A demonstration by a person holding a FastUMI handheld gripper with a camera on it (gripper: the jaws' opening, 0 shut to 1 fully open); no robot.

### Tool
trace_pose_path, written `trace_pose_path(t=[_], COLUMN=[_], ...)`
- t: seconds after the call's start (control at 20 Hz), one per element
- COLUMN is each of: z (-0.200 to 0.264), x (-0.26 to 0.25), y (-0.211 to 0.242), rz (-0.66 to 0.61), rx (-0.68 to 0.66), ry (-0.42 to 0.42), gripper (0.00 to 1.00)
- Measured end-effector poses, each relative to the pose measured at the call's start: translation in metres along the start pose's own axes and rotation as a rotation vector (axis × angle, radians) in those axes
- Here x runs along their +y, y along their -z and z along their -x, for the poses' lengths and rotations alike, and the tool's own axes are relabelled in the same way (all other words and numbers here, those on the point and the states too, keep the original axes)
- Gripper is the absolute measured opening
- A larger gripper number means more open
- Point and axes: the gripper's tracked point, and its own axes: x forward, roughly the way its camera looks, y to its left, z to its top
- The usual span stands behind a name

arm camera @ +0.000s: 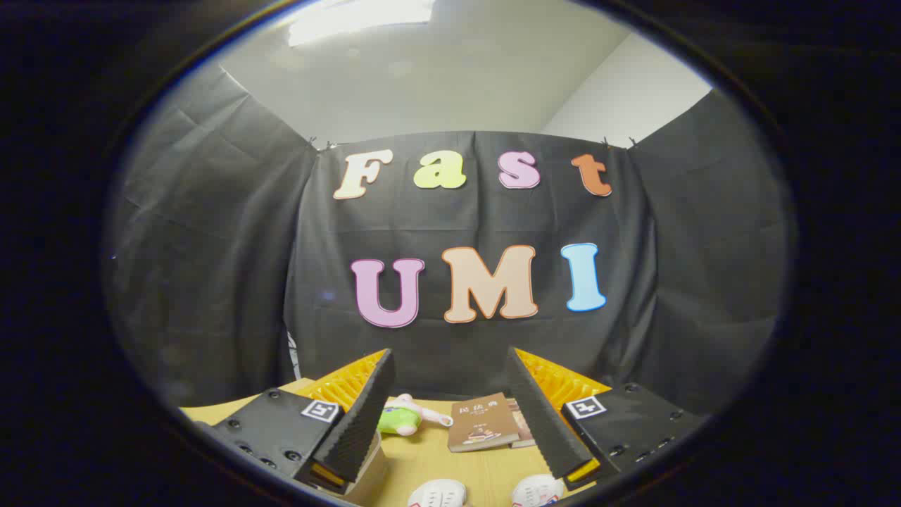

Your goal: Open the storage box then place both shoes into the box .Put the left shoe in first, then the right shoe, with the right side of both shoes facing outward in a uniform manner.

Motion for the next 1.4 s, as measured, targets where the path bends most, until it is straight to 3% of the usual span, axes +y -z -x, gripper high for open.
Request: trace_pose_path(t=[0.9,1.4], z=[-0.001,0.0], x=[0.004,0.028], y=[0.004,0.071], rz=[0.025,-0.187], rx=[-0.008,0.164], ry=[-0.056,-0.208], gripper=[1.0,1.0])
